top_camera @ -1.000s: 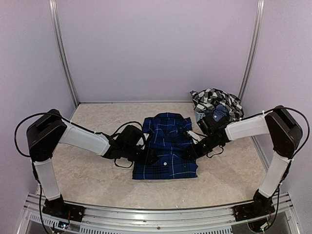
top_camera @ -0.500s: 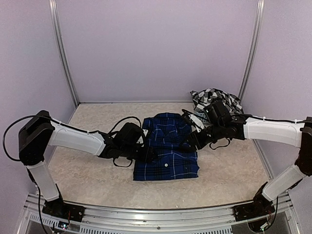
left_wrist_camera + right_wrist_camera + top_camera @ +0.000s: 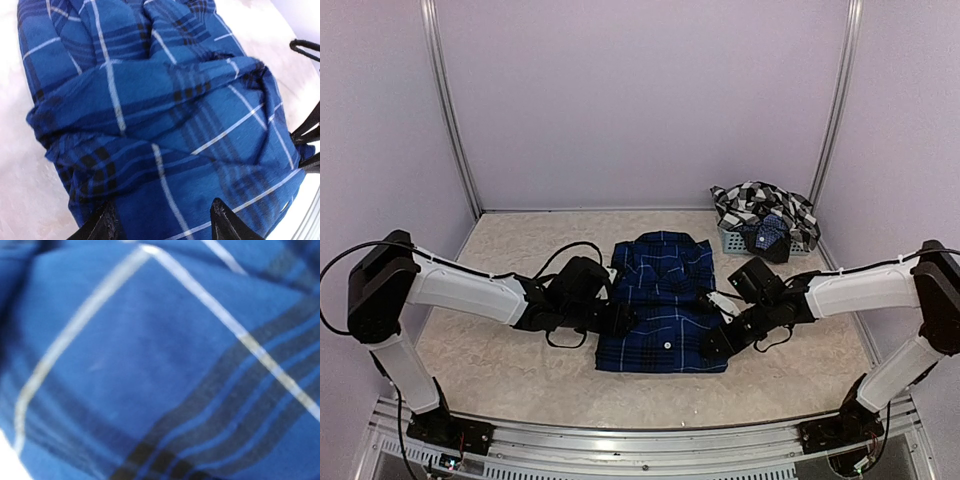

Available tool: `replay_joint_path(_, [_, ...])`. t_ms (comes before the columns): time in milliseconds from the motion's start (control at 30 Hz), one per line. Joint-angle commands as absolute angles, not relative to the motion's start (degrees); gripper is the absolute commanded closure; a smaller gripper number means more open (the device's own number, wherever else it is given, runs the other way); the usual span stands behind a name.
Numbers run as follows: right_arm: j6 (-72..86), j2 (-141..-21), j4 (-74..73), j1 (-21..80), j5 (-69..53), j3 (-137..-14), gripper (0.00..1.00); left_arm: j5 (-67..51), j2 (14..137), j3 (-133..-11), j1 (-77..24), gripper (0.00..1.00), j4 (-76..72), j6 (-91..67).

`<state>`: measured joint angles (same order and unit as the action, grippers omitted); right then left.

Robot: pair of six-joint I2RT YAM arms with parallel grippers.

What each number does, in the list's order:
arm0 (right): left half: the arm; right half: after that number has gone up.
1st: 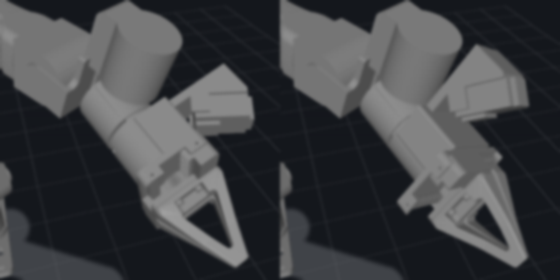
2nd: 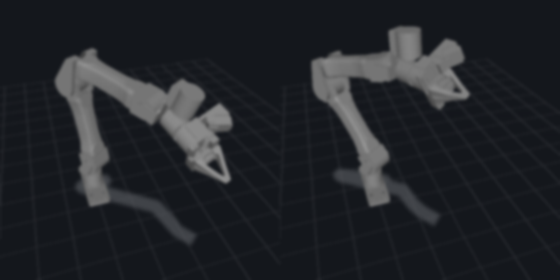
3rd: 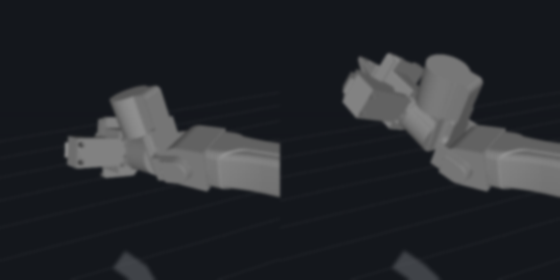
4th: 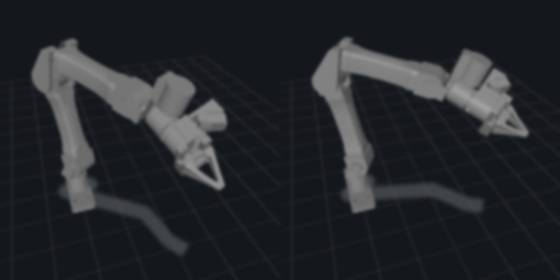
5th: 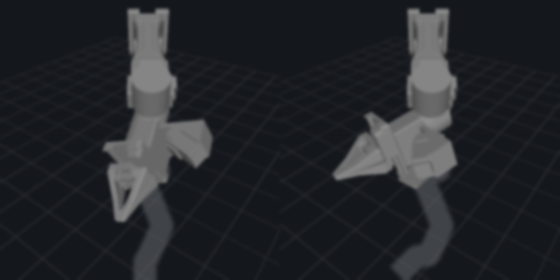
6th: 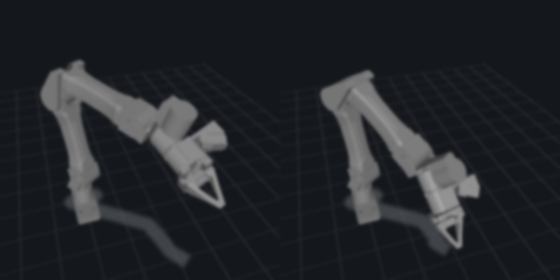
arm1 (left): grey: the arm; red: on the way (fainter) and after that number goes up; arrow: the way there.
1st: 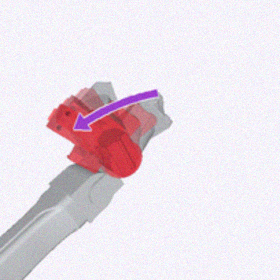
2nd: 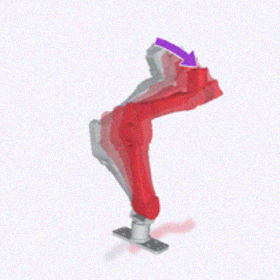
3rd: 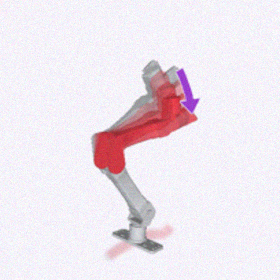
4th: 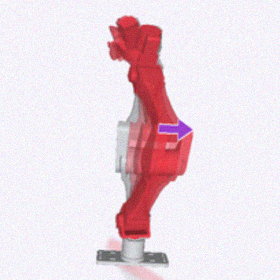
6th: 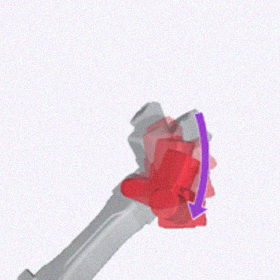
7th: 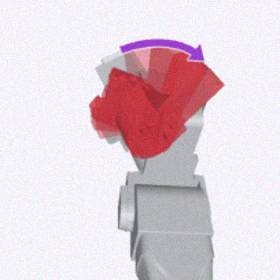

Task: Fold and stack the long sleeve shirts
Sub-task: Smooth out the 2/3-rectangle-folded shirt at the center of the board.

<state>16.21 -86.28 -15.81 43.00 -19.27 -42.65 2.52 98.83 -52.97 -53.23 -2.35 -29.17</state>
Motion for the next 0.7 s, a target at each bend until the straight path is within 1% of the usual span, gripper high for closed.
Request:
replay_joint_path(0, [17.0, -89.5, -15.1, 43.3, -14.9, -40.5, 0.58, 4.1, 98.5, -48.2, -55.0, 0.40, -4.2, -32.8])
replay_joint_path(167, [17.1, -92.1, -14.1, 43.7, -12.4, -39.6, 0.52, 7.4, 100.6, -45.6, -57.5, 0.40, -3.6, -35.3])
replay_joint_path(333, [17.0, -92.9, -16.5, 45.0, -8.7, -39.7, 0.47, 11.0, 100.9, -44.3, -59.6, 0.40, -2.1, -37.4])
replay_joint_path(500, [16.7, -87.3, -19.3, 45.0, -8.2, -40.7, 0.41, 13.7, 99.4, -44.7, -59.7, 0.40, -0.3, -37.3])
replay_joint_path(667, [15.9, -78.0, -20.5, 45.1, -10.0, -41.2, 0.35, 16.1, 94.5, -44.5, -59.9, 0.40, 0.6, -35.5])
